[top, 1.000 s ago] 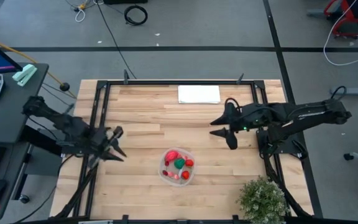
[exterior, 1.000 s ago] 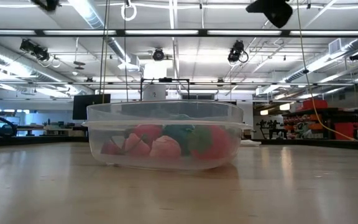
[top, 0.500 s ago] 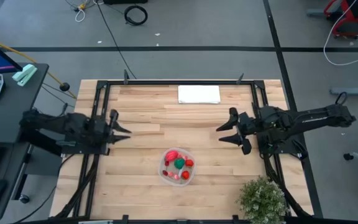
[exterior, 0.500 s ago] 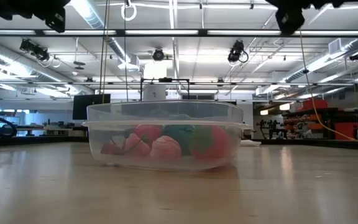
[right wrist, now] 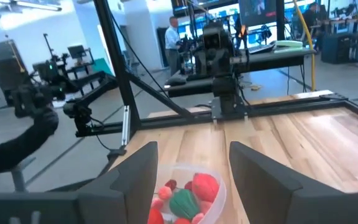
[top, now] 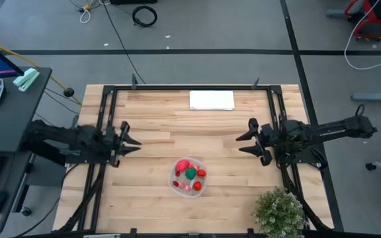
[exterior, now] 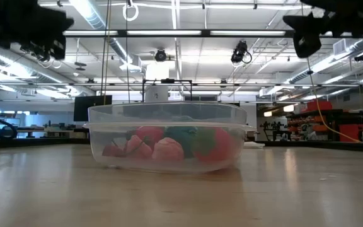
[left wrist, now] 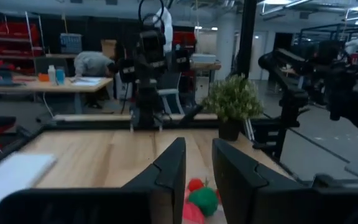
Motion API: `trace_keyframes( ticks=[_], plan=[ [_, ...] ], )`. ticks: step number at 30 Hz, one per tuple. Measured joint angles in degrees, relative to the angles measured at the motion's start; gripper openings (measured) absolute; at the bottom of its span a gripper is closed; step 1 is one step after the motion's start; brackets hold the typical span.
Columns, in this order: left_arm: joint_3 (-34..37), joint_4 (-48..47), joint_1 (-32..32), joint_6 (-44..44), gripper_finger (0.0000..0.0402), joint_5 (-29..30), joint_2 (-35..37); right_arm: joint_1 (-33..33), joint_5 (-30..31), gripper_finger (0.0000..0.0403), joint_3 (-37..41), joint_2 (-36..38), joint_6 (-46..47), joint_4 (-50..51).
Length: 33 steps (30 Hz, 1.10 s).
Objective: Pick and placing Produce into tupperware
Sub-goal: Return to Home Position
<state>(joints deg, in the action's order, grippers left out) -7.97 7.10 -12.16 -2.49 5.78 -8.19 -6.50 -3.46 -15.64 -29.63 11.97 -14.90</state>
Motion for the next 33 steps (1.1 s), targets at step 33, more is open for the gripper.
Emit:
trace_keyframes(
  ticks=[33],
  plan=[
    [6.86, 8.86, 0.11, -3.34, 0.0093, 0.15, -0.44, 0.0, -0.37, 0.0209, 9.42, 18.13, -1.22, 0.86]
  ],
)
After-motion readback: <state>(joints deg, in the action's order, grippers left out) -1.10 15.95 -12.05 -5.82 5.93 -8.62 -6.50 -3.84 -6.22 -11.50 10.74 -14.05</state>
